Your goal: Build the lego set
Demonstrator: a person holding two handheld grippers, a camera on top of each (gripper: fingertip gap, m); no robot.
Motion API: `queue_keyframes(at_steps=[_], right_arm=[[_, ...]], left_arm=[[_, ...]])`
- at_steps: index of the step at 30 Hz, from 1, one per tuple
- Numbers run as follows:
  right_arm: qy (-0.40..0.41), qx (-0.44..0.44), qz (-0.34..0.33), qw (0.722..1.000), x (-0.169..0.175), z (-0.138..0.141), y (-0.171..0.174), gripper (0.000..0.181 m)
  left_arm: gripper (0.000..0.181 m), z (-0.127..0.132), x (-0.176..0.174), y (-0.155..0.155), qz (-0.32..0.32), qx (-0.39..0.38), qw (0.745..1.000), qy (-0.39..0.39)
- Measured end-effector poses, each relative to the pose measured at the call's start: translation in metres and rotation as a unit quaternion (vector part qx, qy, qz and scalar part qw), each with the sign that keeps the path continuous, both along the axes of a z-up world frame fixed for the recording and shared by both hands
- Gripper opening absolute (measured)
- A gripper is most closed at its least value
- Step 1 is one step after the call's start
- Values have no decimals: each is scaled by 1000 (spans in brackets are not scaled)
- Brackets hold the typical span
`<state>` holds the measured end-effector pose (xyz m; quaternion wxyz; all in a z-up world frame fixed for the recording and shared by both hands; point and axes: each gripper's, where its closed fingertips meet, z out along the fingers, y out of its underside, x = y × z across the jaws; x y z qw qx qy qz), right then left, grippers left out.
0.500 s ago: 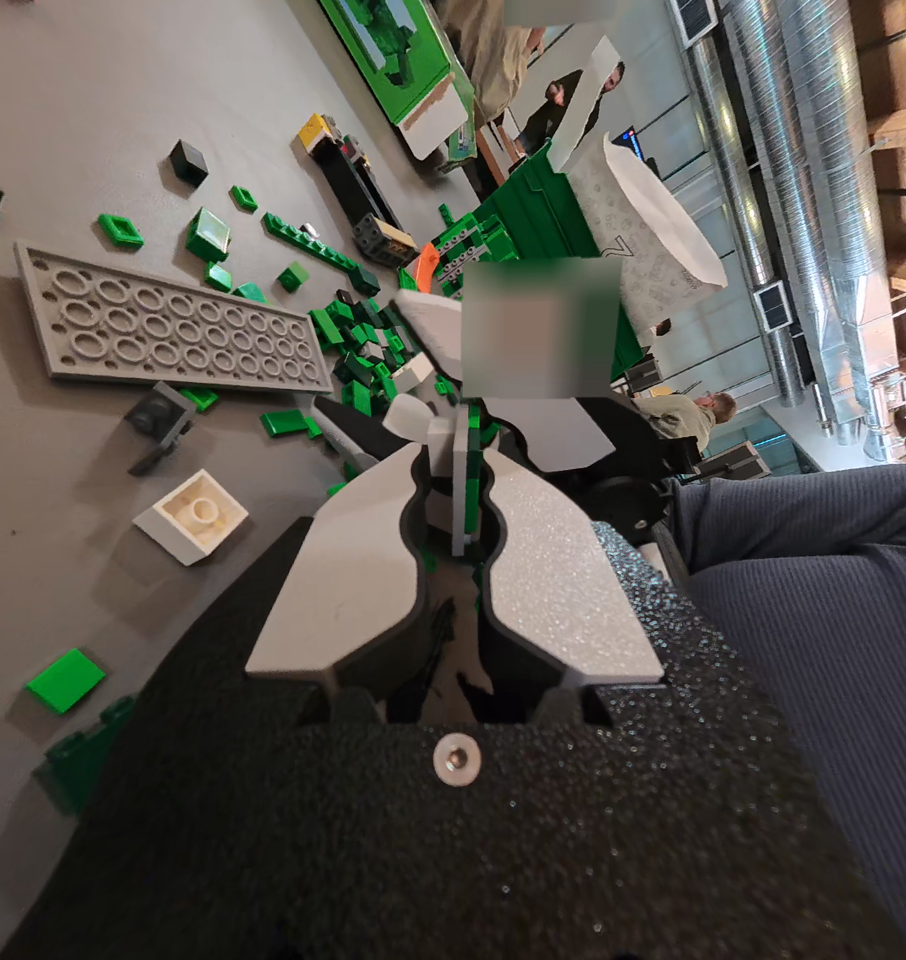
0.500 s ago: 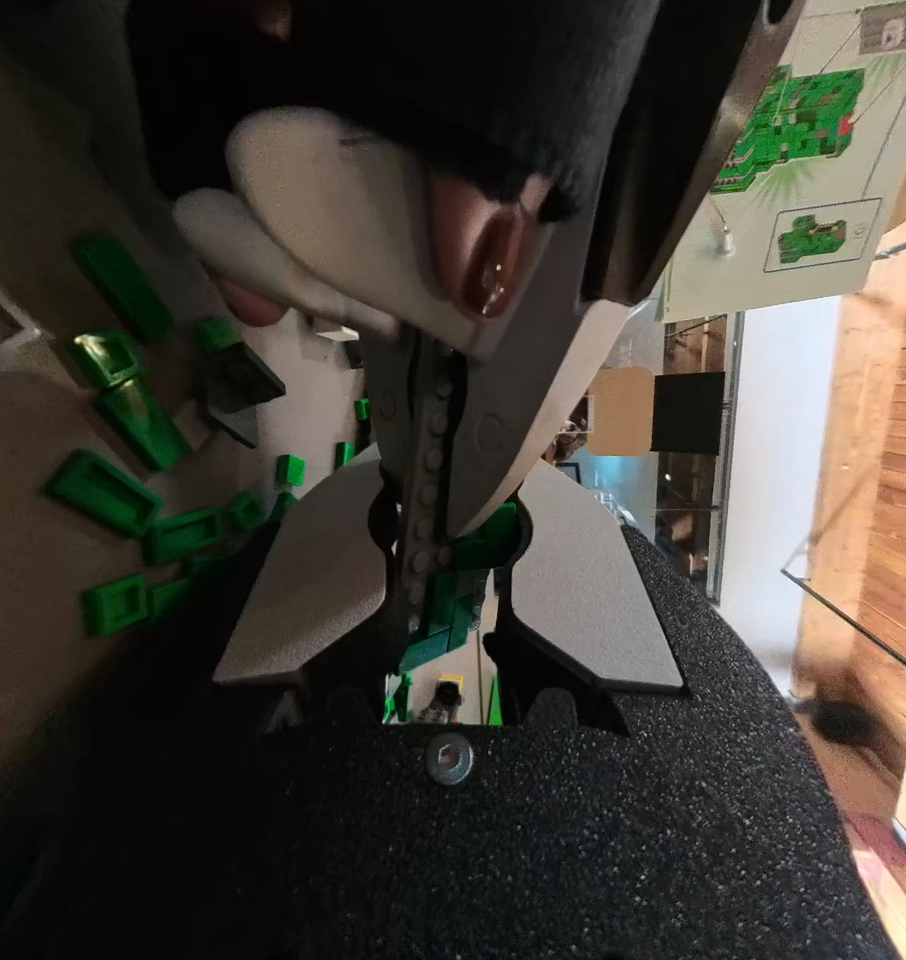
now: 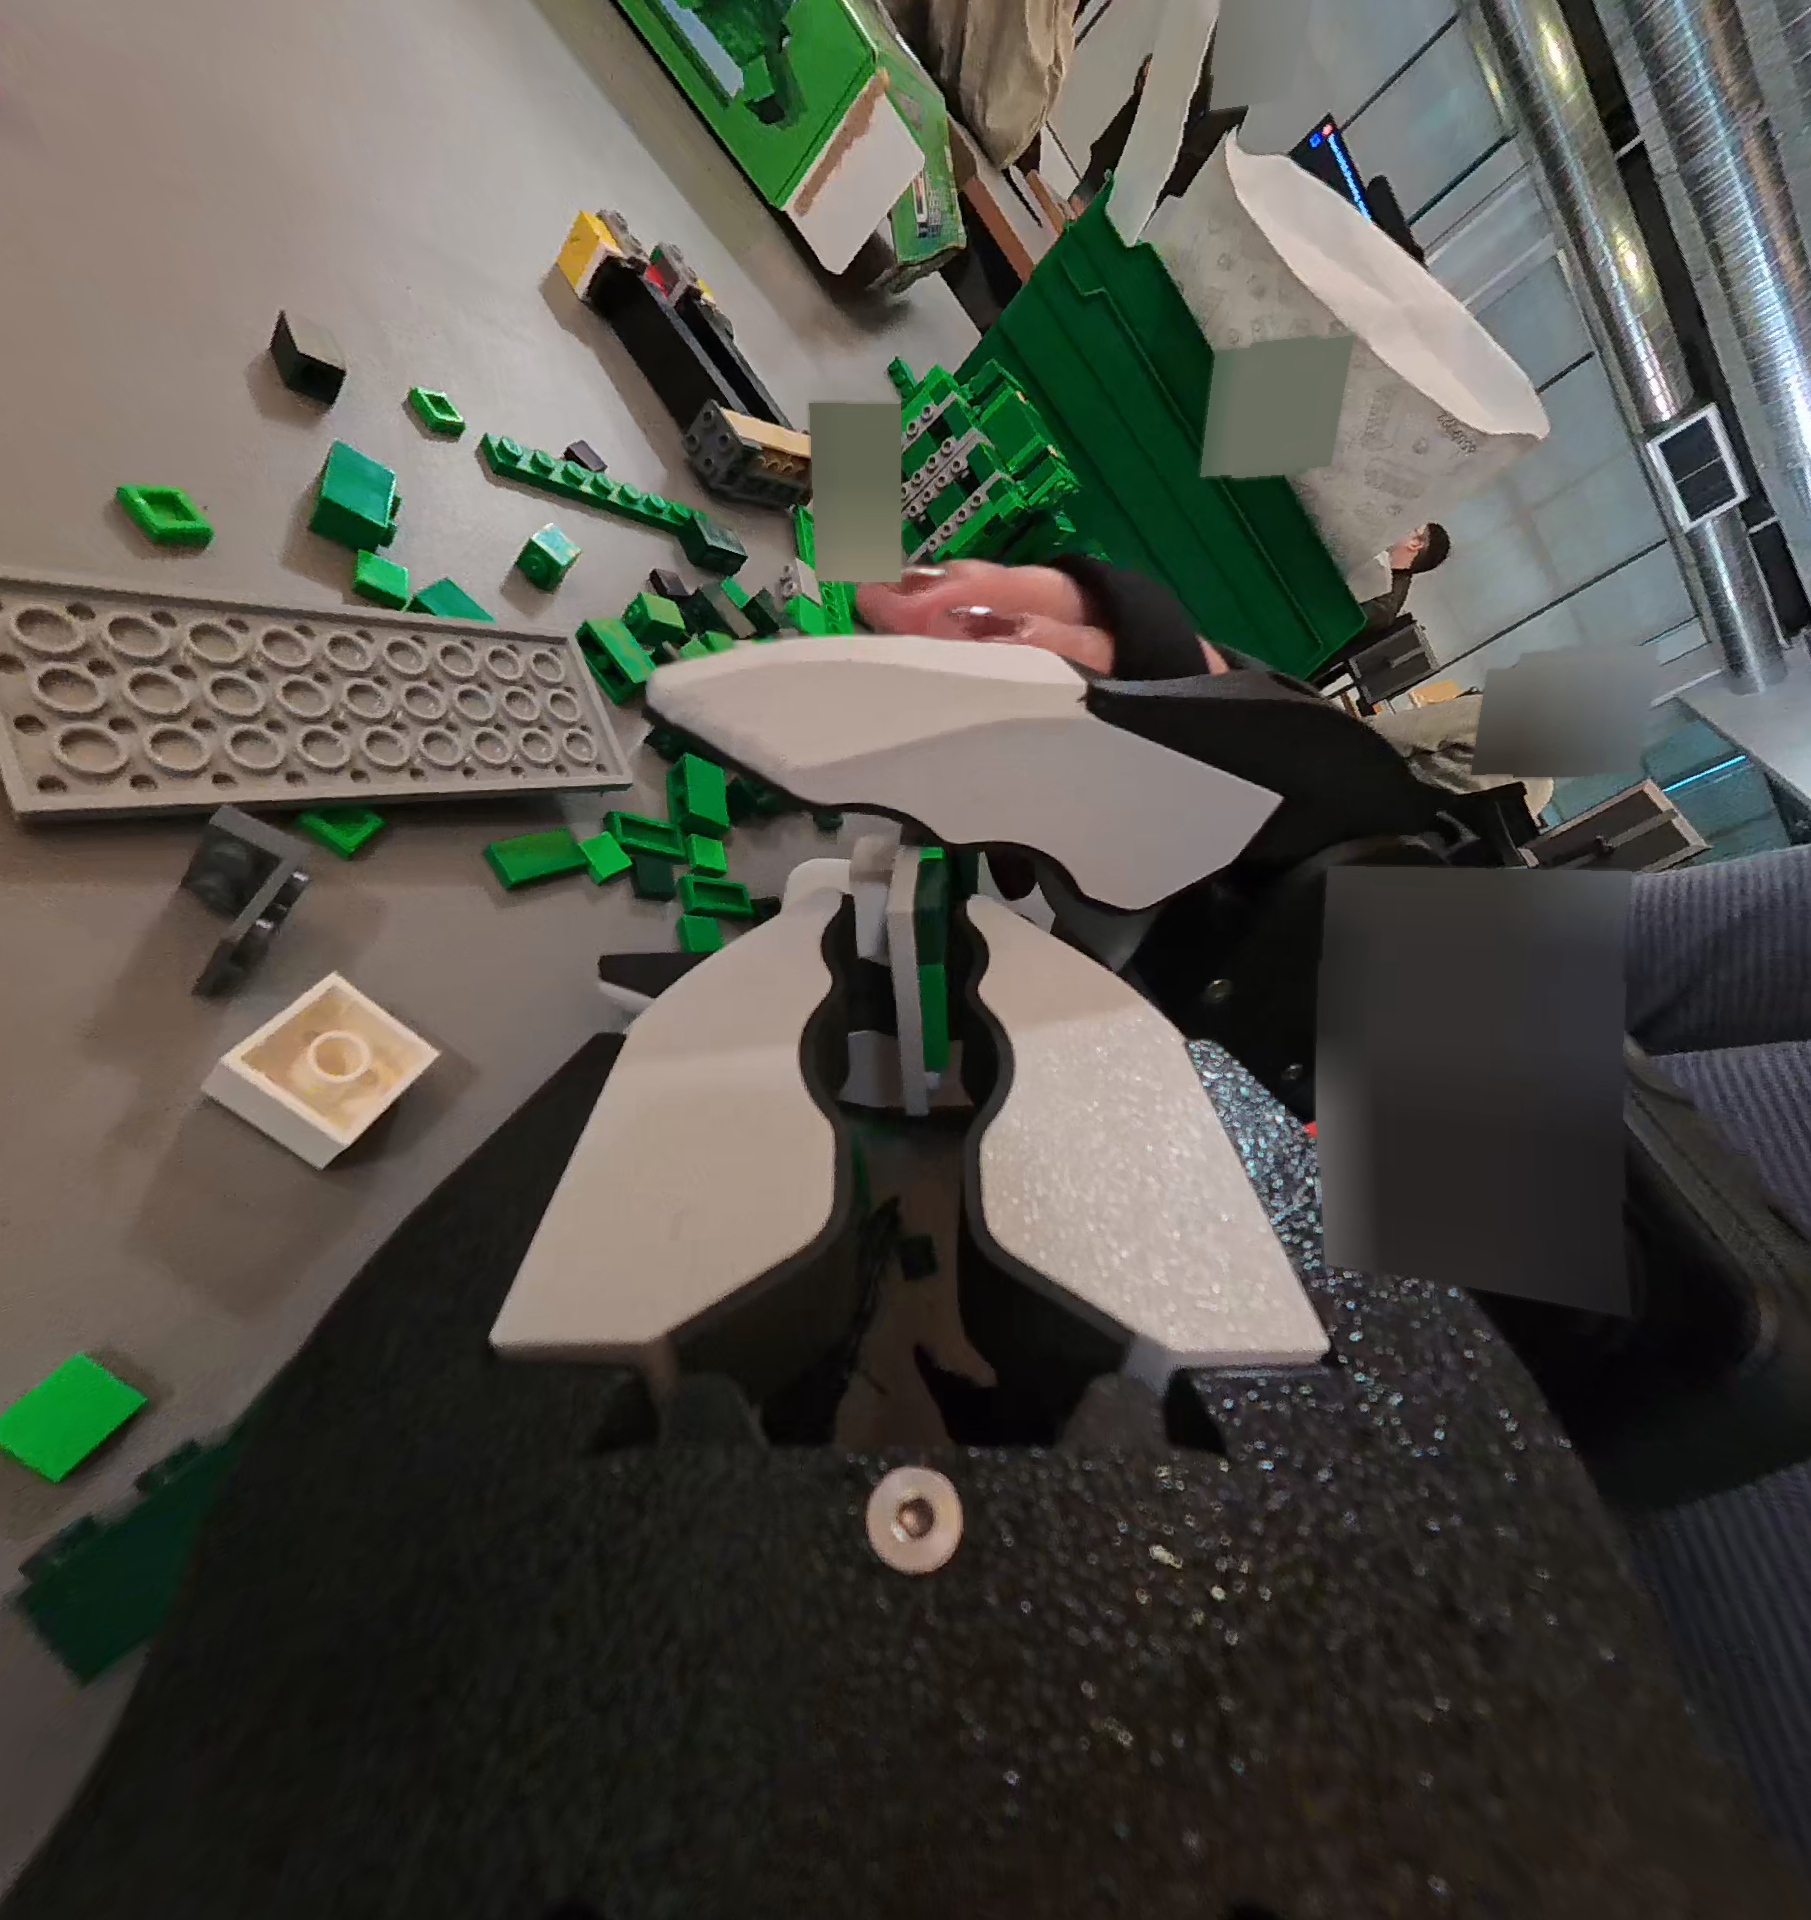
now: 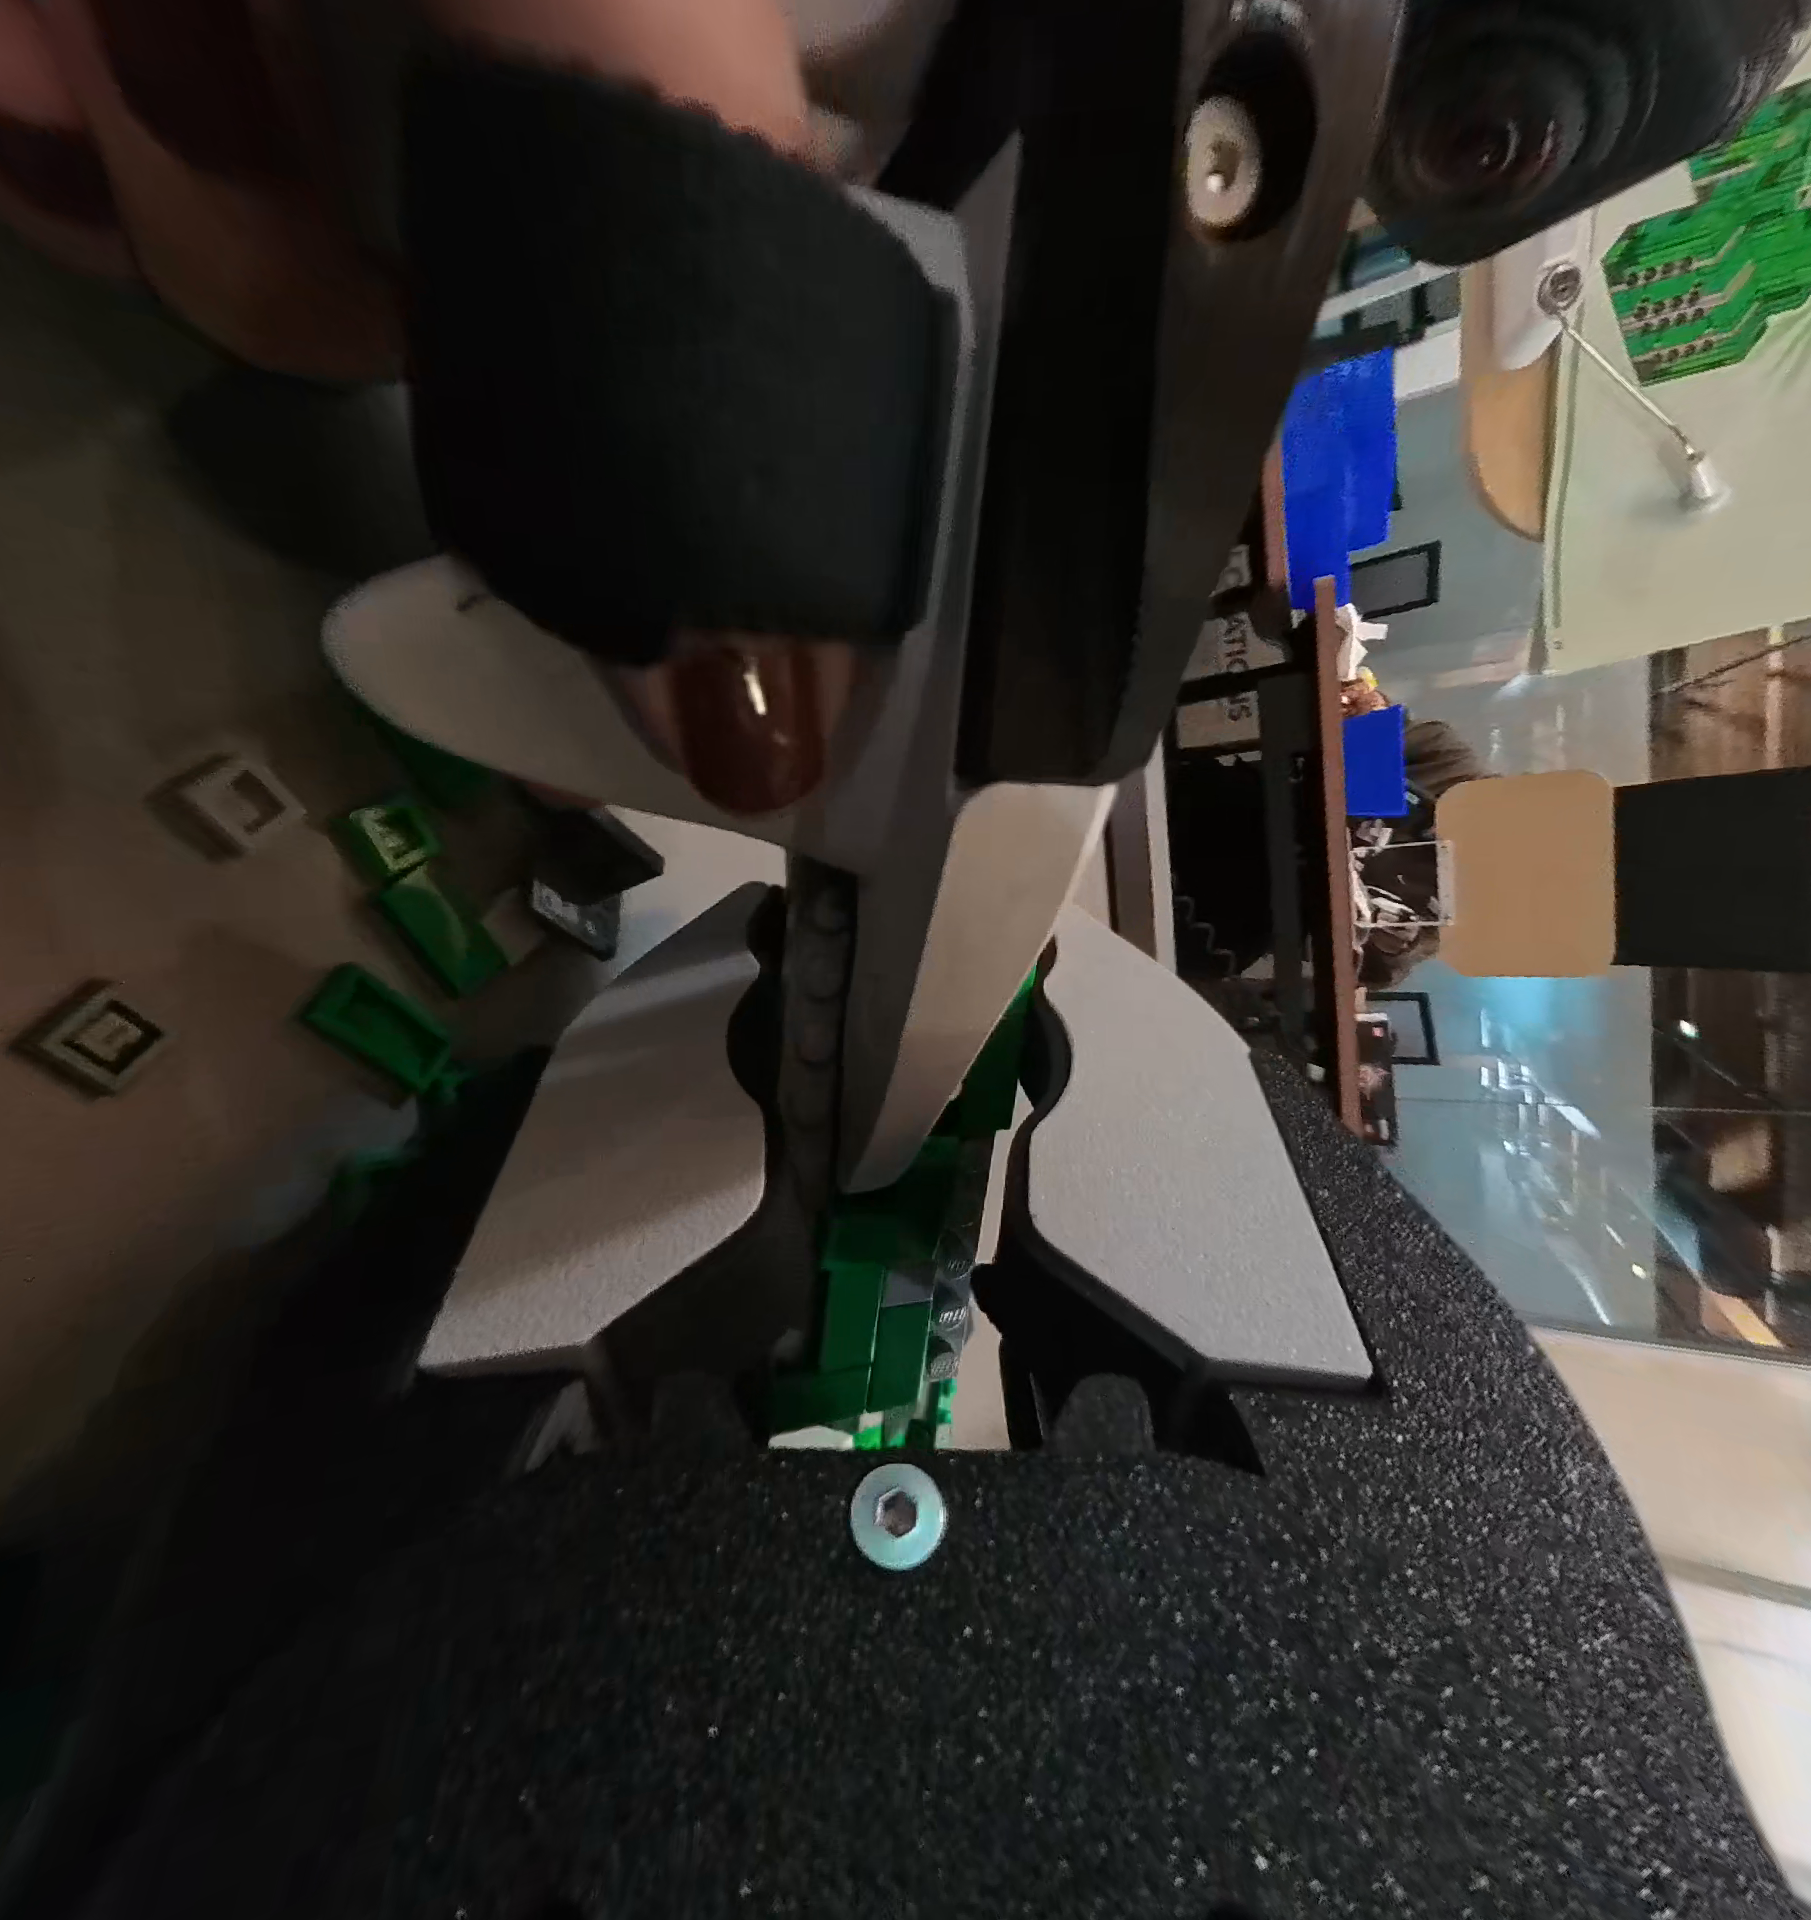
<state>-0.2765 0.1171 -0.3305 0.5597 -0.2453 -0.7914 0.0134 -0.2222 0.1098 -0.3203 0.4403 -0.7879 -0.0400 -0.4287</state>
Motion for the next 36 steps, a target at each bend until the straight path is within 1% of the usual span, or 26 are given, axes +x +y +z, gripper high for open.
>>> queue_keyframes(at_steps=[4, 6, 10, 14, 18, 20, 21, 26, 28, 31, 34, 36], right_arm=[[-6, -12, 29, 999, 2, -2, -4, 41], [-8, -10, 50, 999, 4, -3, -7, 40], [1, 28, 114, 993, 10, -4, -16, 40], [11, 43, 125, 991, 12, -2, -18, 40], [19, 70, 109, 991, 11, 1, -13, 40], [23, 97, 87, 991, 10, 3, -4, 39], [25, 100, 81, 991, 10, 4, -2, 40], [33, 94, 65, 993, 10, 7, 1, 36], [37, 95, 57, 993, 9, 9, 2, 35], [41, 109, 42, 992, 9, 11, 7, 35], [45, 102, 36, 993, 9, 12, 9, 35], [60, 111, 15, 992, 9, 18, 17, 35]], left_arm=[[20, 1, 4, -4, -27, -11, 999, -37], [21, 1, 6, -5, -38, -12, 999, -36], [25, 1, 13, -12, -74, -32, 994, -68], [27, 3, 16, -15, -84, -33, 993, -77], [30, 7, 13, -14, -73, -27, 993, -94], [40, 10, 6, -11, -51, -15, 994, -96], [42, 10, 3, -10, -44, -10, 995, -93], [35, 10, 0, -9, -33, -2, 997, -64], [35, 12, -1, -9, -27, 0, 998, -65], [37, 14, -5, -6, -9, 5, 998, -68], [37, 13, -7, -6, -3, 5, 998, -62], [38, 15, -13, -3, 22, 14, 998, -49]])
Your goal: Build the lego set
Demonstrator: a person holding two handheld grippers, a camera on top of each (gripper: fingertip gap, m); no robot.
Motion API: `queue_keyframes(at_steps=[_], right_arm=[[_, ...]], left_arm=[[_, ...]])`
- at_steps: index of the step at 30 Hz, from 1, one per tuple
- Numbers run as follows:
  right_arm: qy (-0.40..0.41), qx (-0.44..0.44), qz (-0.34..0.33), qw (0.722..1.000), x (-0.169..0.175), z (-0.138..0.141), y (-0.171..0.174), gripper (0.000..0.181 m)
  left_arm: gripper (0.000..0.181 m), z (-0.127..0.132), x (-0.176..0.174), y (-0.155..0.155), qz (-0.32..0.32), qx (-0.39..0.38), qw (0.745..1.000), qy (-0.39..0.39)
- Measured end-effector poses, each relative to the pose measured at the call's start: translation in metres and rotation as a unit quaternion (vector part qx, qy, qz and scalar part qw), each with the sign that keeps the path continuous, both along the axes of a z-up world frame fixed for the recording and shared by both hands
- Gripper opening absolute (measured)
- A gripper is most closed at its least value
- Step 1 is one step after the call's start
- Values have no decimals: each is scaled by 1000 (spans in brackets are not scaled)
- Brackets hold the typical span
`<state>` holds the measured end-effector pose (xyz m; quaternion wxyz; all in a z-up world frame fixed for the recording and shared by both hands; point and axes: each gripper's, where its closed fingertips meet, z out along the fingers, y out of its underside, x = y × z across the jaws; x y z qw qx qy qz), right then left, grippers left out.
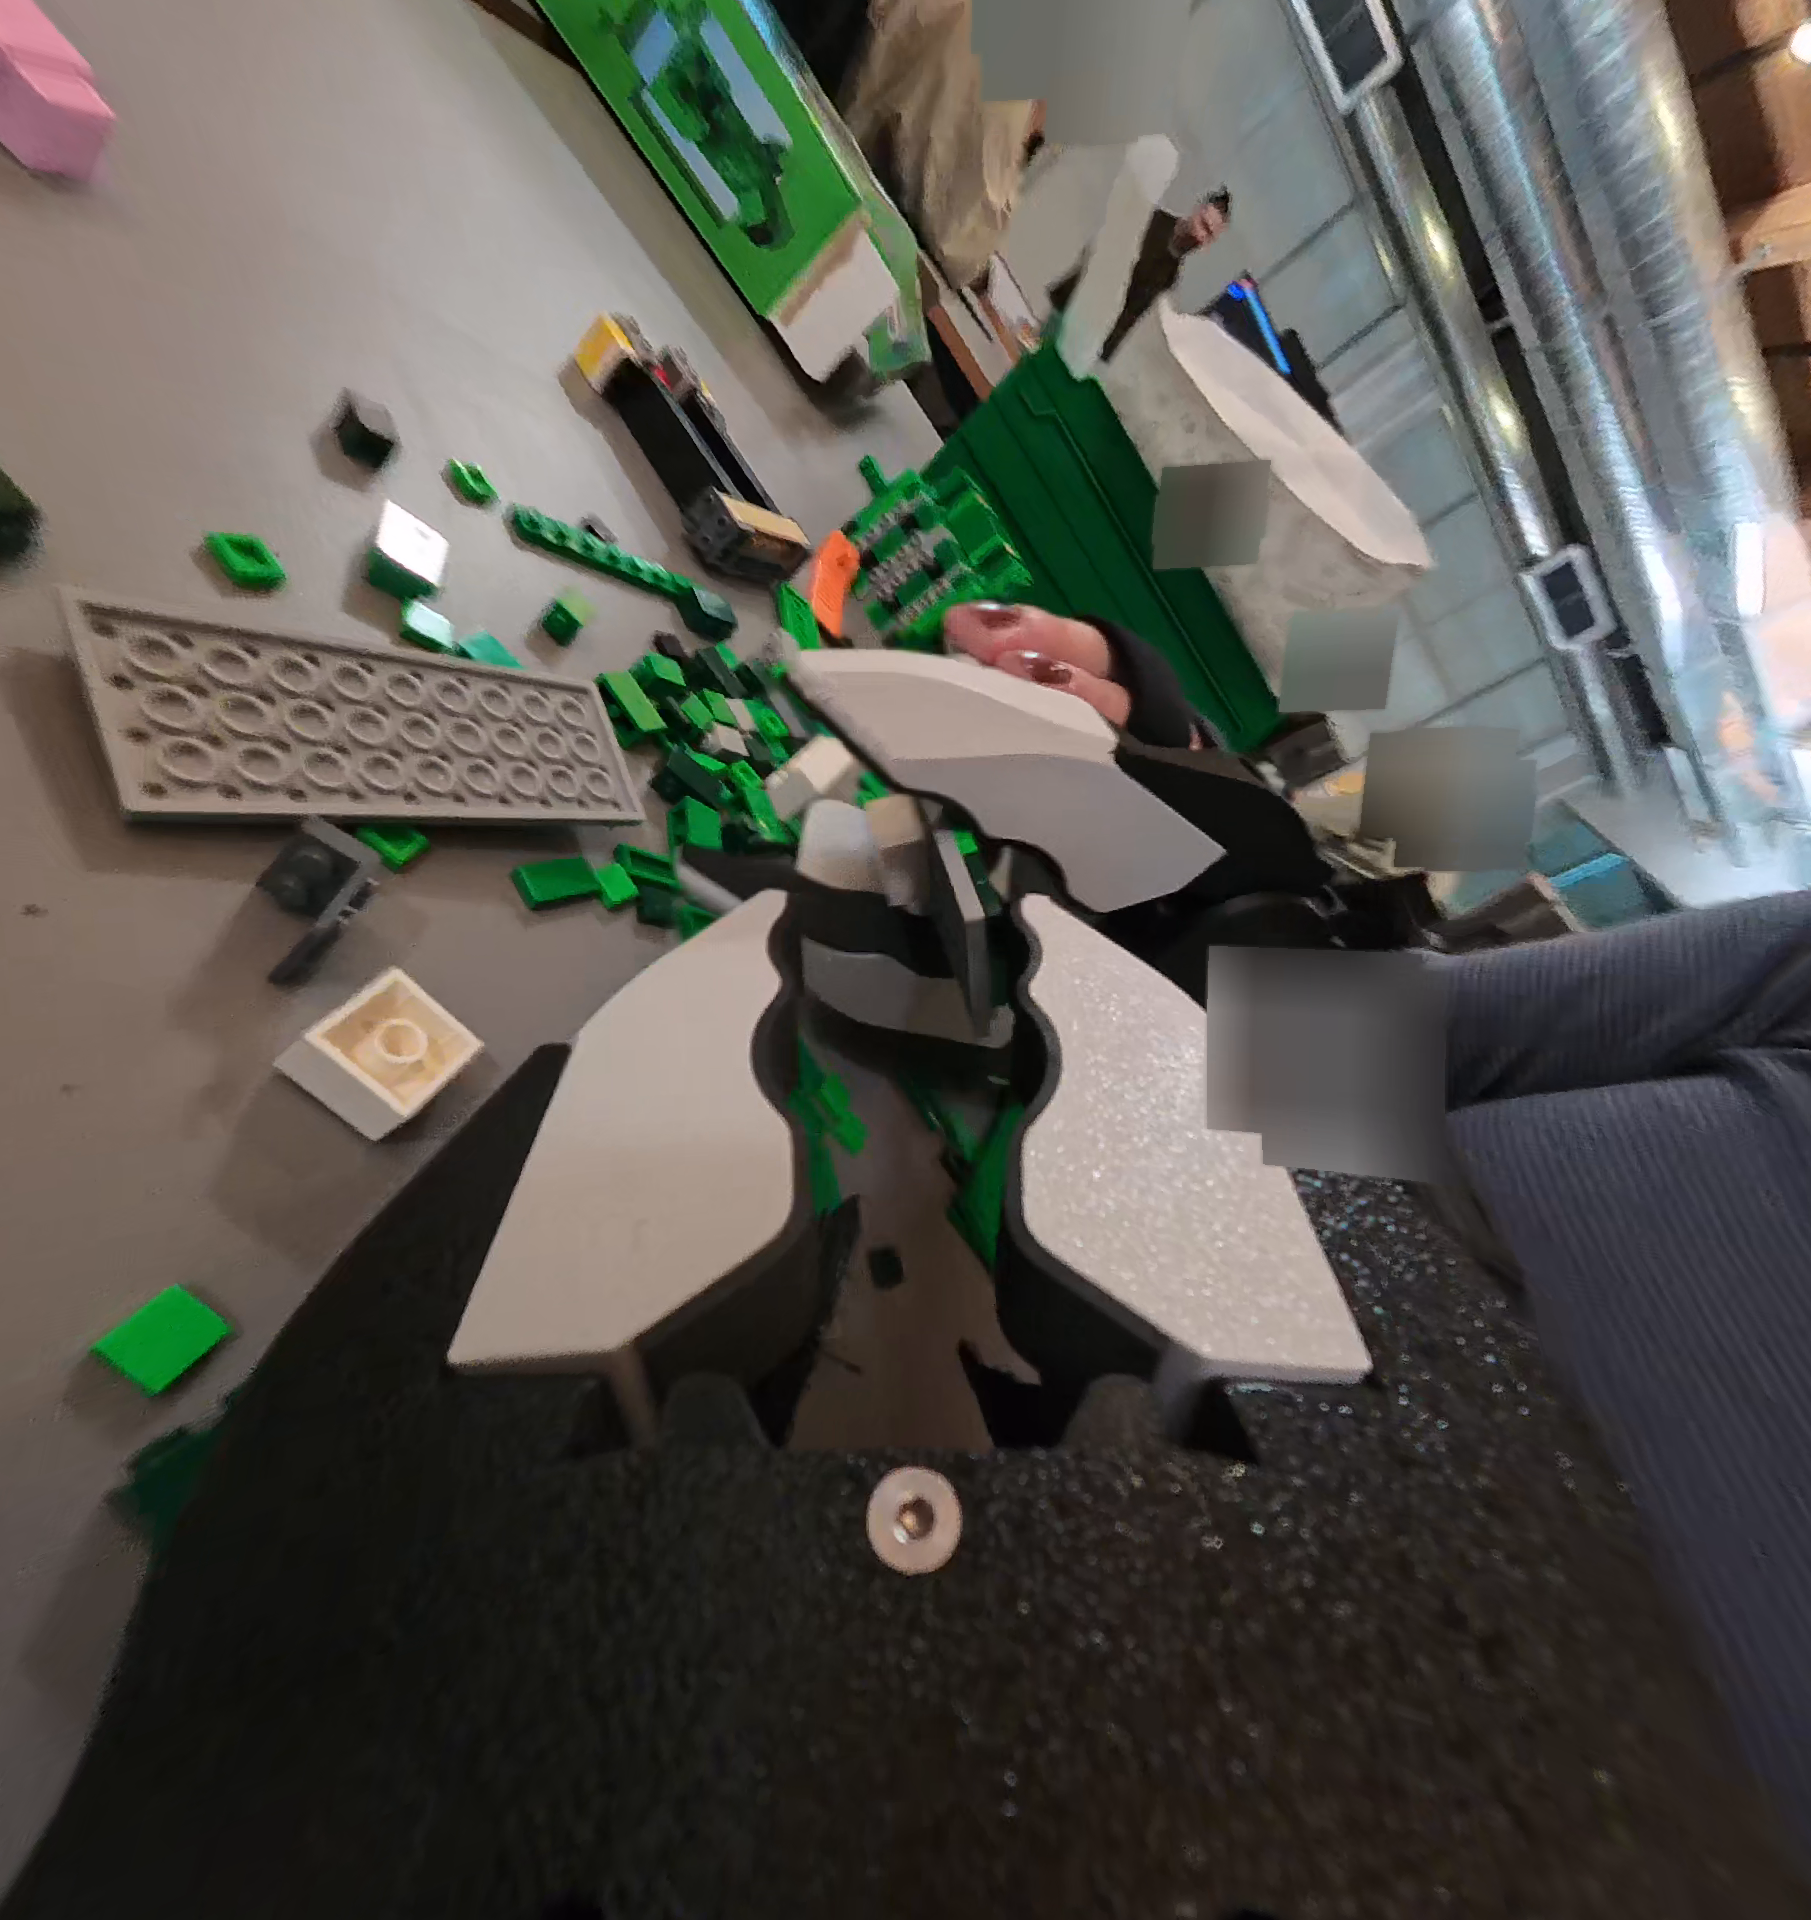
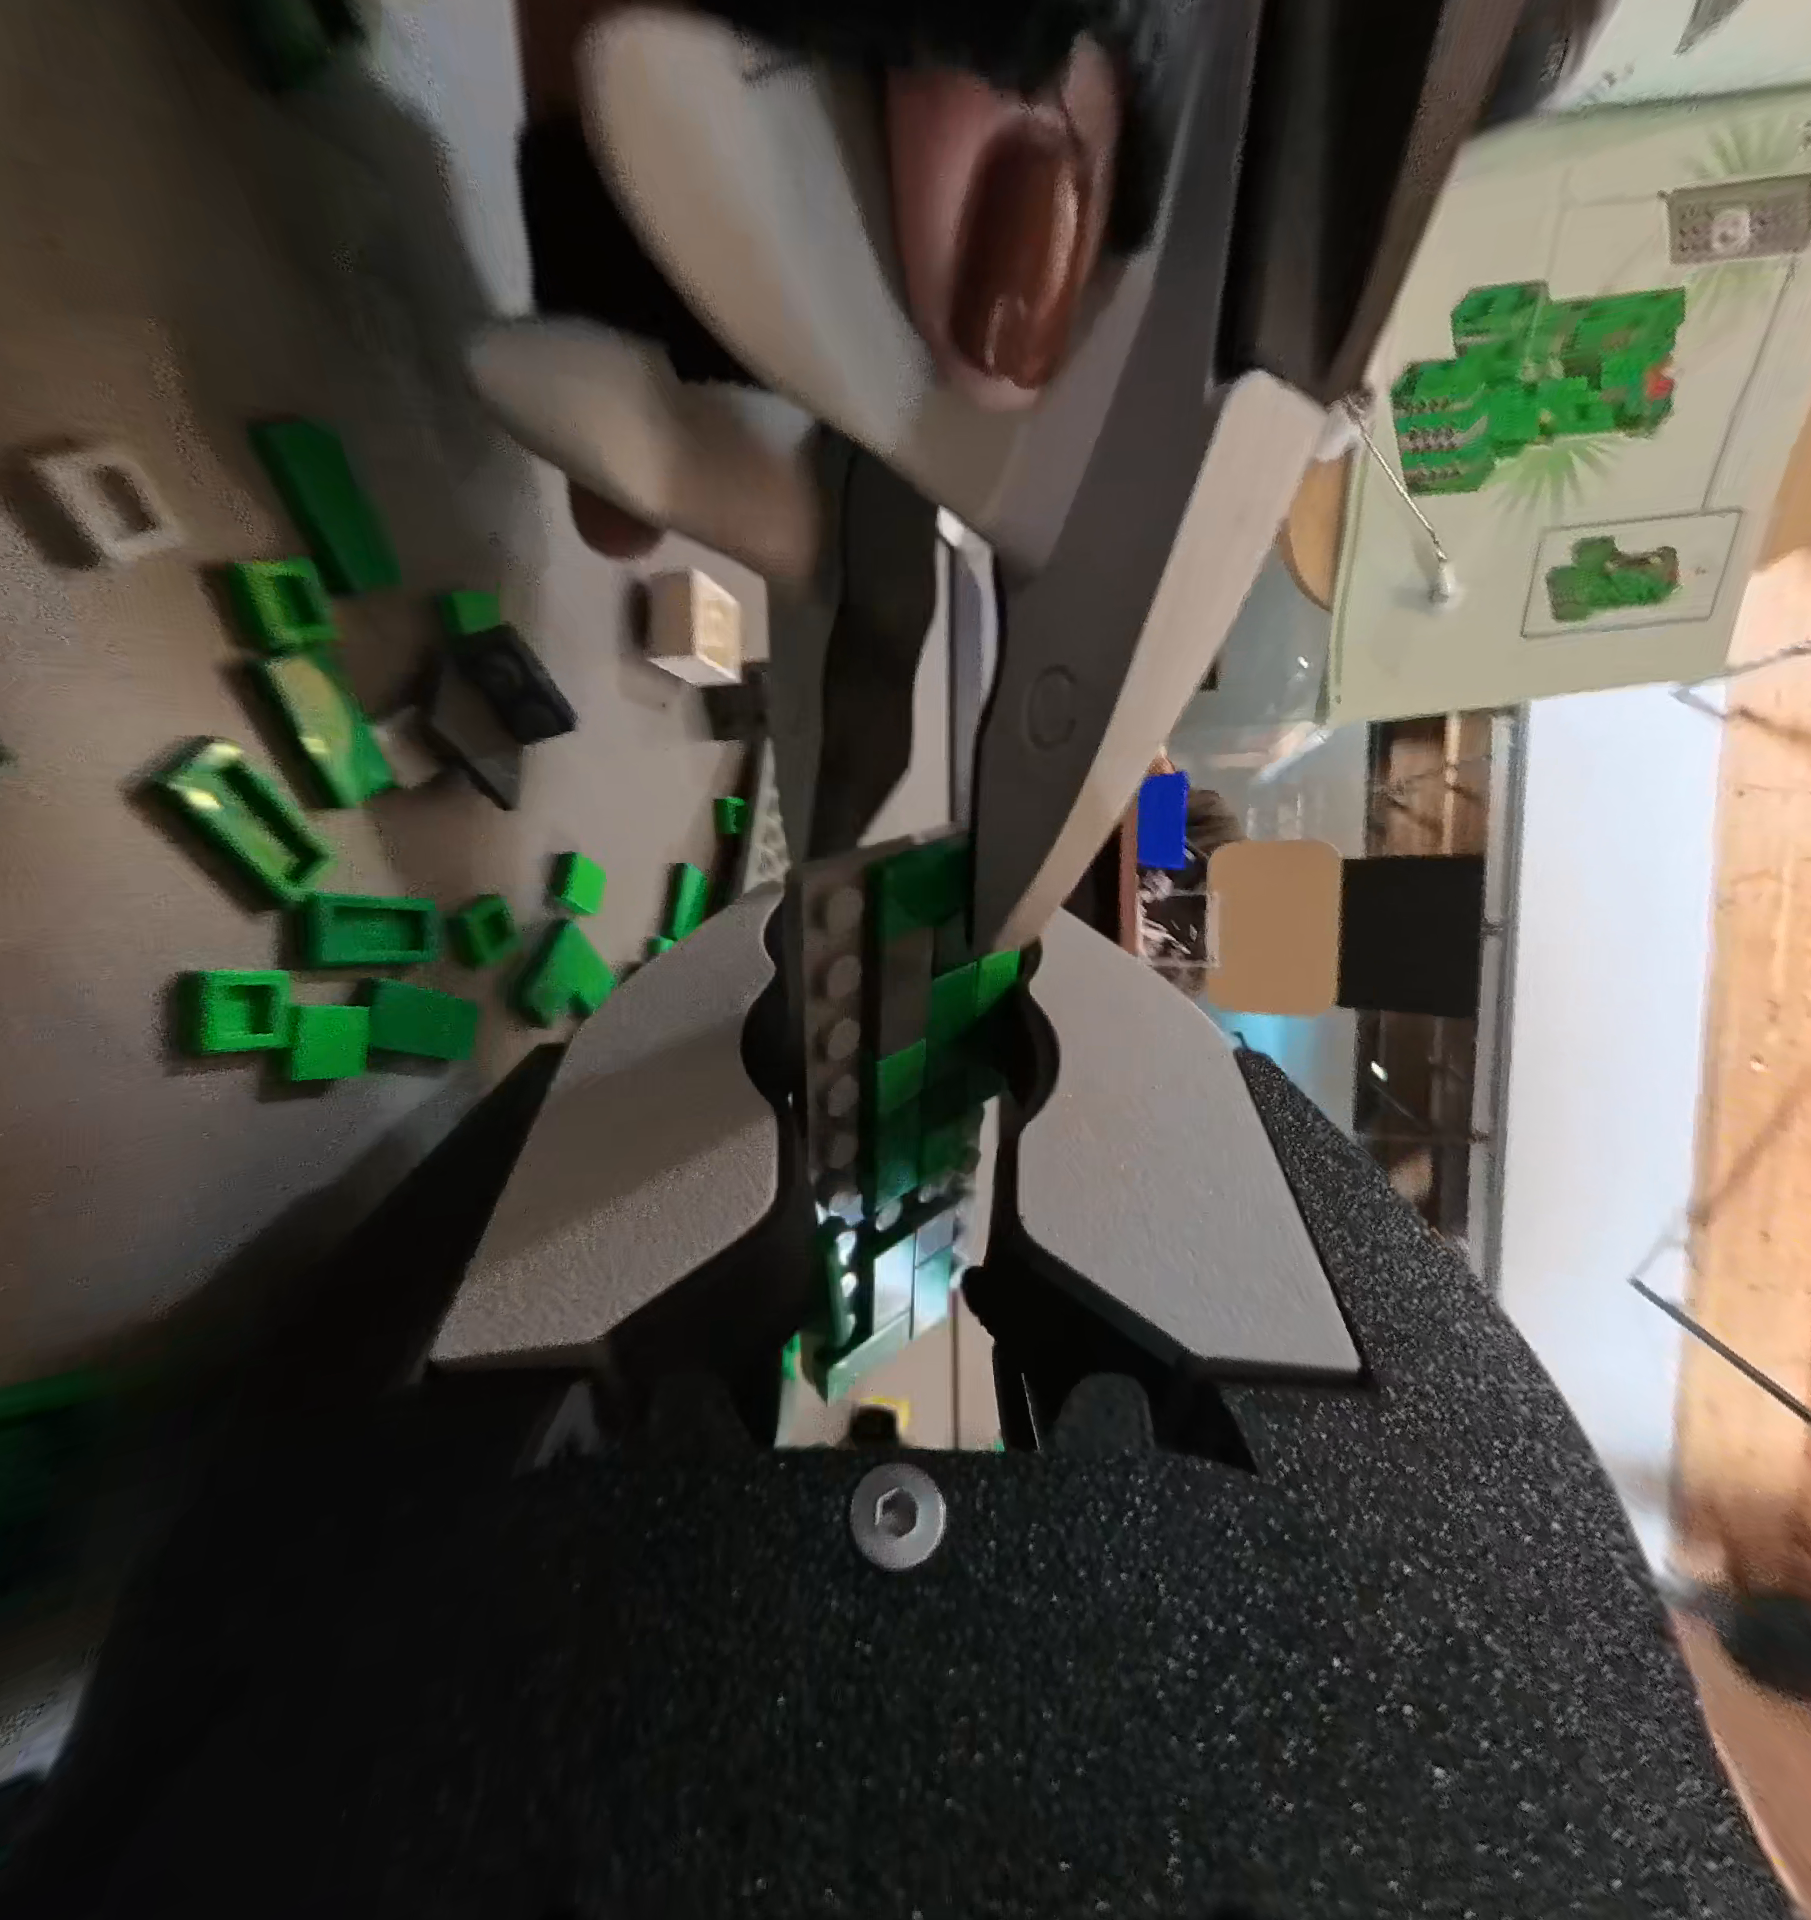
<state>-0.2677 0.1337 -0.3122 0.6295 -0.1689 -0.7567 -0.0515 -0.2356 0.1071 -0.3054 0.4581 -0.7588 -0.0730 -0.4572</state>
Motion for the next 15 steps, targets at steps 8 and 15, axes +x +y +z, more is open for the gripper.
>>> queue_keyframes(at_steps=[8, 15], right_arm=[[32, -6, -42, 999, 1, 8, 18, 34], [40, -40, -16, 998, 0, 7, 10, 34]], left_arm=[[60, 7, -1, 6, 36, 28, 998, 51], [20, 0, 6, 8, 26, 29, 998, 48]])
